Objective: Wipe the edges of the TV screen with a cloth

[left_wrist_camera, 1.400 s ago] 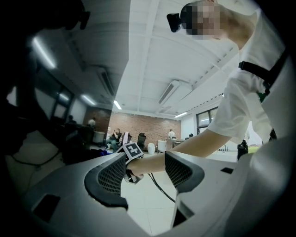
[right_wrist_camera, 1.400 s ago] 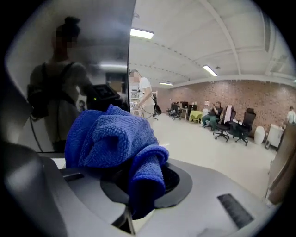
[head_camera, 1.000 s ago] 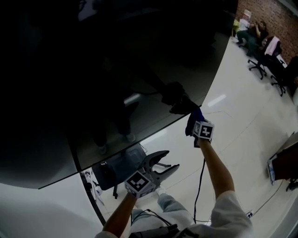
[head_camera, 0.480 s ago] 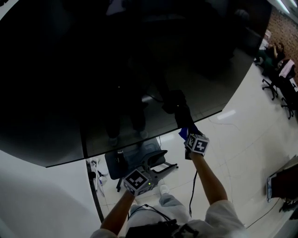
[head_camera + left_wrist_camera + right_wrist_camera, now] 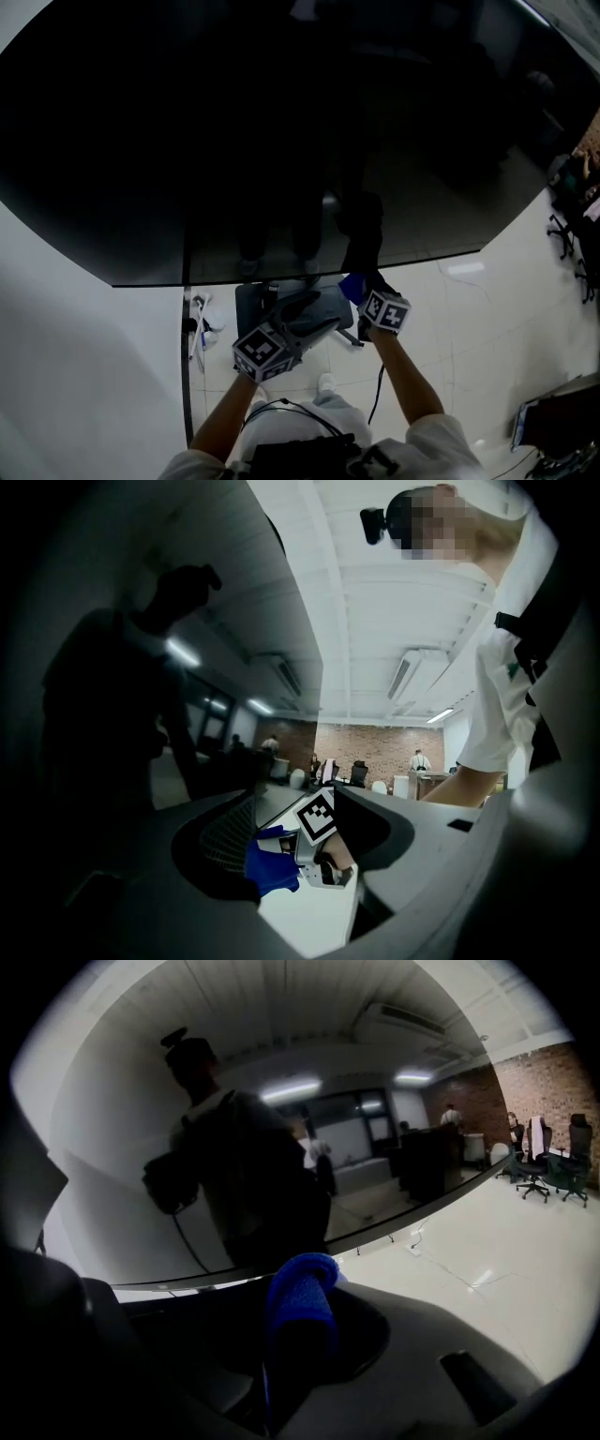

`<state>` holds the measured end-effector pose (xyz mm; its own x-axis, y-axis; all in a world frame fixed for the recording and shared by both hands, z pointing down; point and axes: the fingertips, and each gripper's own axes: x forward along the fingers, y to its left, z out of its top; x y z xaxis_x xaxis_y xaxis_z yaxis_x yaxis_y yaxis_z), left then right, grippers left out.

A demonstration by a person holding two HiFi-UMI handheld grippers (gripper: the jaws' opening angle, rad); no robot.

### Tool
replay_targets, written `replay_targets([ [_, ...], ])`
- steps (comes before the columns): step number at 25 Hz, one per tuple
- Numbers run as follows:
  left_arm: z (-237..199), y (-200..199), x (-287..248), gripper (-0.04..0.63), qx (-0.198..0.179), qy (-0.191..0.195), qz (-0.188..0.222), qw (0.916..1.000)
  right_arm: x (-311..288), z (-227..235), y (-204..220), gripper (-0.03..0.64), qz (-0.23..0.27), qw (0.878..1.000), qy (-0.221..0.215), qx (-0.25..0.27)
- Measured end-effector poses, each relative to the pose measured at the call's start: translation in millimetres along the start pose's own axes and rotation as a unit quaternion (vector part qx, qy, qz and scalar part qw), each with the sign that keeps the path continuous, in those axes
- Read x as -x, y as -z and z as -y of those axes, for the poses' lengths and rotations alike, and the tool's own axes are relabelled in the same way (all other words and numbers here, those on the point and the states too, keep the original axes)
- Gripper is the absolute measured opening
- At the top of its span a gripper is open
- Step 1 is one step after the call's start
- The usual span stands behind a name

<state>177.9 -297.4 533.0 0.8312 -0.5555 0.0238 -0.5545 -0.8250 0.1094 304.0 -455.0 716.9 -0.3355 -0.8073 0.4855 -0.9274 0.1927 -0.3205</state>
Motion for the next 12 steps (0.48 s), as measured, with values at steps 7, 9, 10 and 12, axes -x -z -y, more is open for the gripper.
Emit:
replay_targets([
  [7, -34, 12, 59, 0.241, 0.002, -0.051, 0.003, 0.9987, -24, -88, 33, 0.075, -0.027, 0.997, -0.048, 0.044],
  [9, -40, 10, 74, 0.241, 0.005, -0.066, 0.006, 0.9978, -25, -107, 38, 0.074, -0.032, 0.996, -0.058, 0.055],
  [10, -41, 9, 80, 0.241, 0.006, -0.073, 0.007, 0.9973, -25, -114, 40, 0.075, -0.034, 0.996, -0.063, 0.059],
  [12, -46, 9, 93, 0.241, 0.008, -0.087, 0.008, 0.9962, -27, -129, 44, 0.074, -0.038, 0.994, -0.072, 0.067],
])
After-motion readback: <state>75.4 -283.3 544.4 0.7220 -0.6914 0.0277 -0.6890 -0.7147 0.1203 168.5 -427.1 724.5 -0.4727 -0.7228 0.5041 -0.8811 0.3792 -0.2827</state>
